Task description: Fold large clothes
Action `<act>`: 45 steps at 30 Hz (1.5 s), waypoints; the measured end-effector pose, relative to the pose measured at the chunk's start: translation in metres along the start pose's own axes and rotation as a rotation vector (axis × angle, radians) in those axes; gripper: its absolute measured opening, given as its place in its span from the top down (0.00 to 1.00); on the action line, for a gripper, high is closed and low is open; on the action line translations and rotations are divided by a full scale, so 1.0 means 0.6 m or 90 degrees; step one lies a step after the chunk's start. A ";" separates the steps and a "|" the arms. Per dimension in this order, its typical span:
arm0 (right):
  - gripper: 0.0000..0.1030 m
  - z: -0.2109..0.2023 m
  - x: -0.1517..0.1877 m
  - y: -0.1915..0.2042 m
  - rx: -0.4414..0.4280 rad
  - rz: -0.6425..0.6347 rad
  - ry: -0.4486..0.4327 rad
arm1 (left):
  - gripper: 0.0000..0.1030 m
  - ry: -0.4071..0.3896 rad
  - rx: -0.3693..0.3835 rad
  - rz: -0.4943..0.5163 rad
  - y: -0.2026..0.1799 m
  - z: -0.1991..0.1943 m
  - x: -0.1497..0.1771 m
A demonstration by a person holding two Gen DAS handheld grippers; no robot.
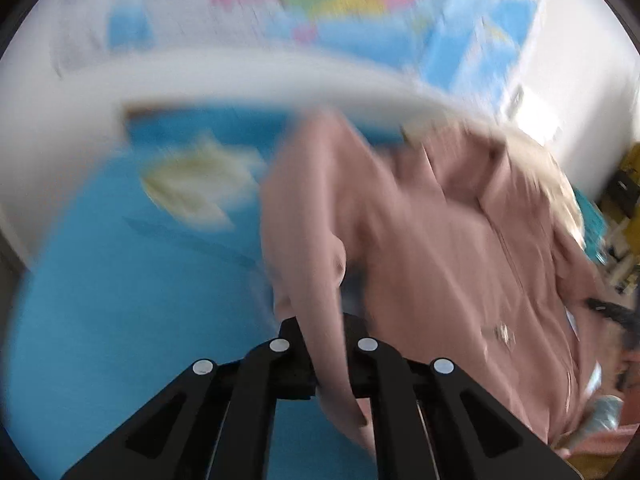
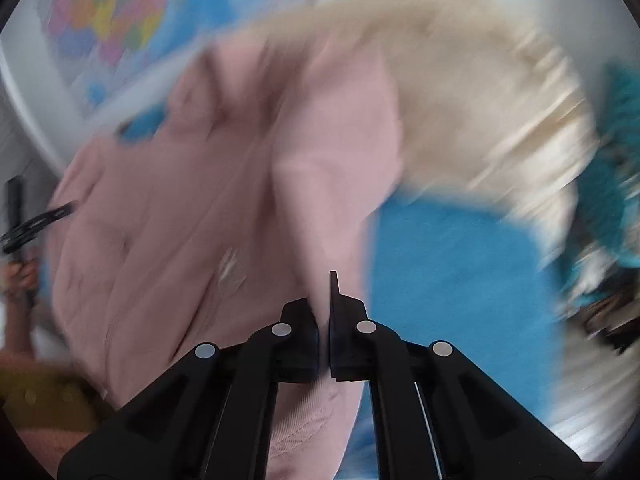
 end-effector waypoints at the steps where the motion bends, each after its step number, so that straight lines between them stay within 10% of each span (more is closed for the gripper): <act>1: 0.97 -0.030 -0.029 -0.028 0.026 0.019 -0.034 | 0.95 -0.015 -0.032 -0.008 0.020 -0.011 -0.020; 4: 0.93 -0.063 -0.075 -0.099 0.101 0.053 -0.079 | 0.68 -0.022 -0.271 0.019 0.105 -0.023 -0.054; 6: 0.83 -0.041 -0.073 -0.148 0.137 0.078 -0.054 | 0.59 0.002 -0.319 0.038 0.118 -0.018 -0.038; 10: 0.36 0.005 -0.032 -0.173 0.190 0.096 0.001 | 0.38 0.010 -0.101 0.067 0.034 -0.016 0.029; 13: 0.31 -0.036 -0.025 -0.138 0.210 0.071 -0.061 | 0.29 0.001 0.013 0.096 -0.034 -0.031 0.087; 19: 0.09 -0.061 0.003 0.085 0.011 -0.120 -0.082 | 0.14 0.027 0.157 0.088 -0.115 -0.017 0.135; 29: 0.16 0.167 -0.019 0.238 -0.039 -0.216 0.036 | 0.08 0.029 0.124 0.177 -0.191 0.063 0.072; 34: 0.43 0.287 -0.027 0.242 -0.021 -0.233 0.149 | 0.61 0.108 0.087 0.240 -0.231 0.154 0.077; 36: 0.74 0.294 -0.052 0.236 -0.034 -0.220 0.136 | 0.87 0.104 0.078 0.236 -0.229 0.168 0.060; 39: 0.91 0.288 -0.077 0.234 -0.040 -0.211 0.125 | 0.95 0.109 0.102 0.184 -0.215 0.179 0.020; 45: 0.92 0.254 -0.195 0.215 -0.017 -0.162 0.002 | 0.94 0.032 0.084 0.117 -0.188 0.175 -0.090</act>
Point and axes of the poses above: each gripper's, at about its wrist camera, not at the fingertips, and z roughly the way its jaws point, y to its left, x to its underside, the point moved 9 cm from there along z, roughly the way its jaws point, and after that the axes turned 6 degrees about -x, right-handed, at the moved point
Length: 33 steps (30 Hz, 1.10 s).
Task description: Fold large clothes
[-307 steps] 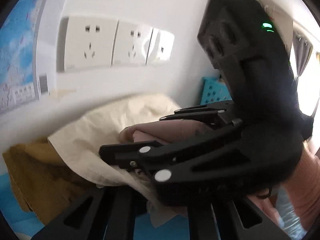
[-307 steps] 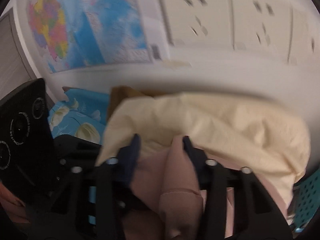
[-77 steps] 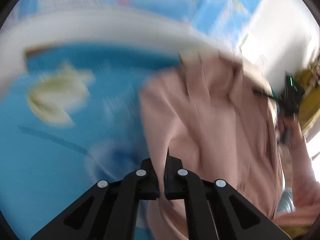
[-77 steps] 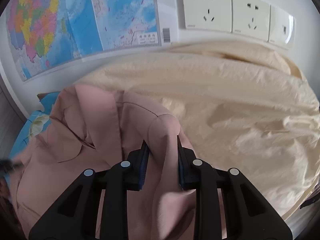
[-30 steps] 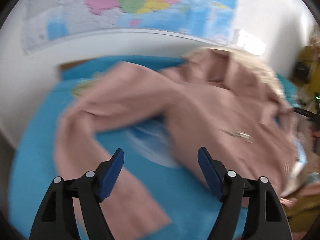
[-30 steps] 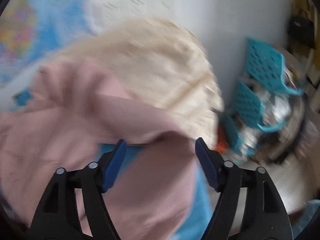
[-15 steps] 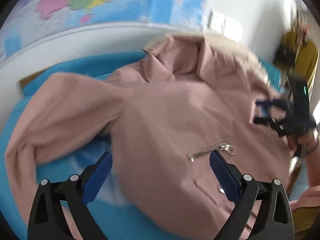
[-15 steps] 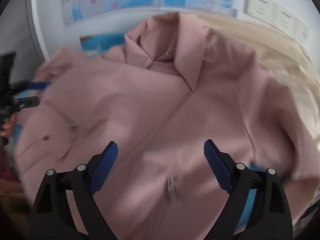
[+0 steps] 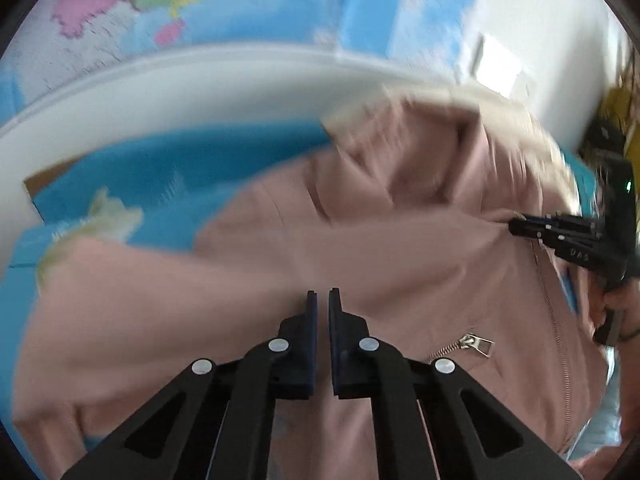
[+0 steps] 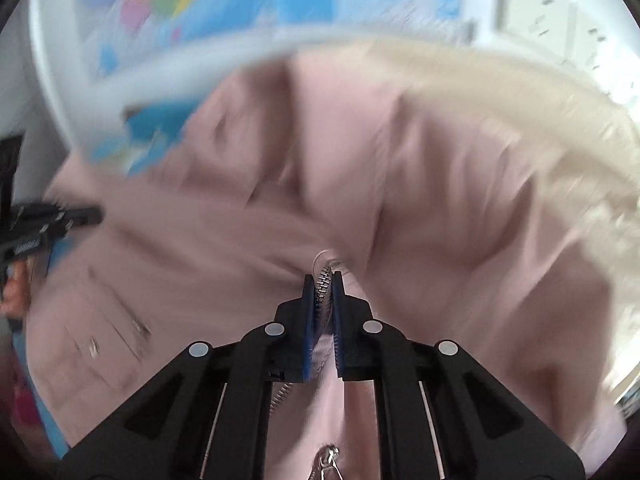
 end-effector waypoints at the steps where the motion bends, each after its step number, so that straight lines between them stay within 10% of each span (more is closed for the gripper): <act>1: 0.92 0.004 -0.019 -0.014 0.022 0.005 -0.019 | 0.90 -0.010 -0.014 -0.017 0.012 -0.002 -0.014; 3: 0.92 0.026 -0.037 -0.040 0.044 0.036 -0.024 | 0.60 -0.009 -0.005 -0.036 0.021 -0.008 -0.025; 9: 0.85 0.074 -0.028 -0.053 0.082 0.003 0.006 | 0.30 -0.017 0.077 -0.034 0.005 -0.065 0.045; 12: 0.61 0.037 -0.015 -0.056 0.070 0.007 0.002 | 0.17 -0.001 0.111 -0.002 -0.018 -0.095 0.126; 18: 0.26 -0.163 0.069 -0.072 0.003 0.018 -0.072 | 0.12 -0.002 0.107 0.036 -0.035 -0.142 0.235; 27: 0.23 -0.279 0.348 -0.024 -0.025 0.038 -0.009 | 0.12 0.014 -0.009 0.179 -0.073 -0.128 0.289; 33: 0.37 -0.232 0.410 0.014 0.051 -0.027 0.013 | 0.17 0.015 -0.049 0.233 -0.102 -0.095 0.271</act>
Point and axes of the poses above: each gripper's, at about its wrist camera, not at the fingertips, and z roughly the way its jaws point, y to its left, x to its underside, the point moved 9 cm from there along z, roughly the way its jaws point, and after that the axes turned 6 degrees about -x, right-handed, at the moved point
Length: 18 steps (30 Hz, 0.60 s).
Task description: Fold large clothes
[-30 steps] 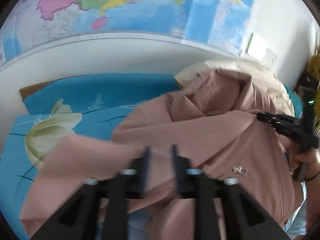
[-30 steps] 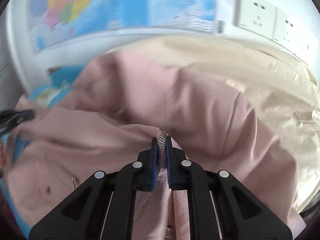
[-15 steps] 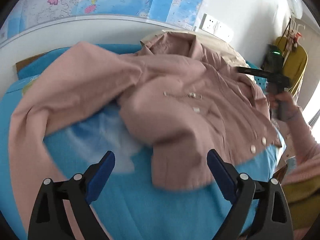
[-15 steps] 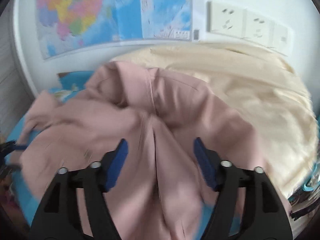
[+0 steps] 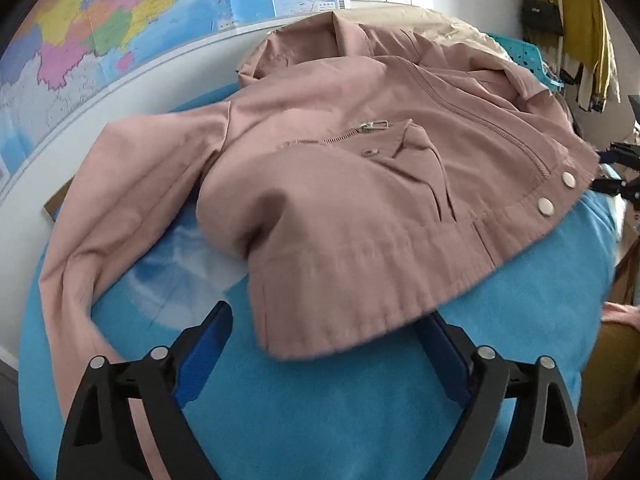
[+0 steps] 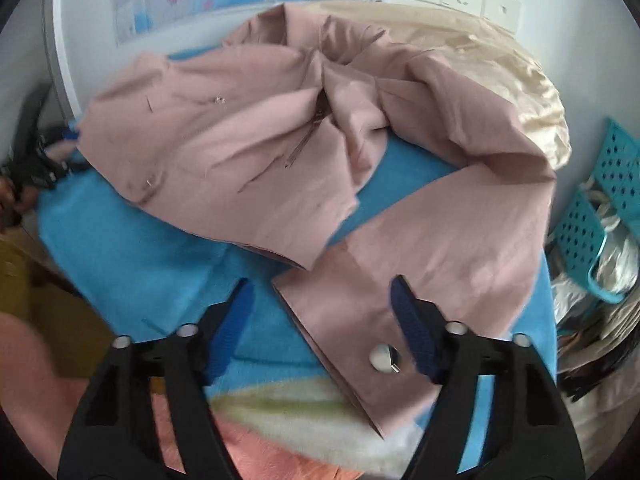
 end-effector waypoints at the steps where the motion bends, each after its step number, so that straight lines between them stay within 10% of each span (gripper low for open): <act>1: 0.37 0.010 -0.004 -0.002 0.009 -0.004 -0.006 | 0.19 0.001 -0.007 -0.004 0.002 0.004 -0.004; 5: 0.45 0.034 -0.049 -0.018 -0.007 0.039 -0.072 | 0.30 -0.024 0.017 -0.072 0.021 0.004 -0.029; 7: 0.87 0.039 -0.075 -0.024 -0.049 0.078 -0.094 | 0.54 -0.034 0.050 -0.128 0.032 0.001 -0.045; 9: 0.93 0.037 -0.098 -0.028 -0.122 0.146 -0.100 | 0.96 -0.029 0.081 -0.201 0.054 -0.003 -0.060; 18: 0.93 -0.132 -0.157 0.029 -0.298 0.194 -0.127 | 0.97 -0.110 0.152 -0.264 0.116 -0.194 -0.094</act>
Point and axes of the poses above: each gripper's, at about its wrist camera, not at the fingertips, and z roughly the way its jaws point, y to its left, x to its underside, the point moved 9 cm from there along z, roughly the way its jaws point, and after that the axes turned 6 degrees about -x, right-handed, at the moved point
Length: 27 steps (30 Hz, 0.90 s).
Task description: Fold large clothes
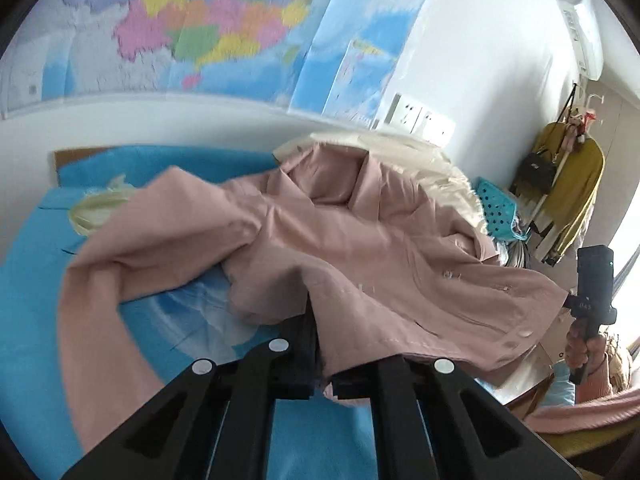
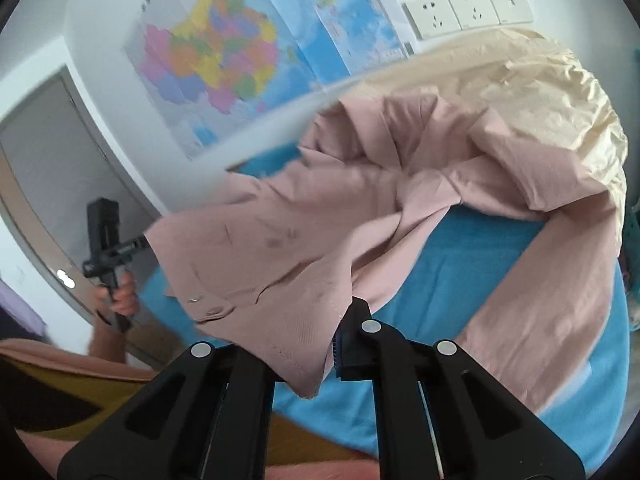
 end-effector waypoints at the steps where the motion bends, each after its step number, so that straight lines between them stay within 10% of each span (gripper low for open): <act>1: 0.93 -0.009 0.007 -0.003 0.023 -0.006 0.009 | 0.97 0.003 -0.005 0.011 -0.001 -0.015 0.004; 5: 0.86 0.022 0.082 -0.052 0.092 0.020 0.124 | 0.95 0.083 -0.040 0.060 0.001 0.004 0.067; 8: 0.66 0.044 0.141 -0.083 0.148 0.006 0.226 | 0.71 0.176 -0.063 0.100 0.013 0.044 0.137; 11: 0.43 0.032 0.152 -0.088 0.179 -0.033 0.284 | 0.49 0.153 -0.078 0.128 0.029 0.028 0.137; 14: 0.34 -0.003 0.121 -0.076 0.203 -0.106 0.290 | 0.22 0.043 -0.039 0.152 0.030 -0.034 0.093; 18: 0.33 -0.025 0.097 -0.072 0.187 -0.128 0.304 | 0.13 -0.042 -0.018 0.179 0.021 -0.085 0.057; 27: 0.23 -0.016 0.045 -0.034 0.070 -0.131 0.176 | 0.12 -0.016 -0.033 0.145 0.023 0.027 -0.011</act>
Point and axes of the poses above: each gripper's, at about its wrist camera, not at the fingertips, and z roughly the way its jaws point, y to its left, x to its underside, the point moved 9 cm from there along z, roughly the way its jaws point, and after that the axes turned 6 degrees about -x, right-handed, at the moved point
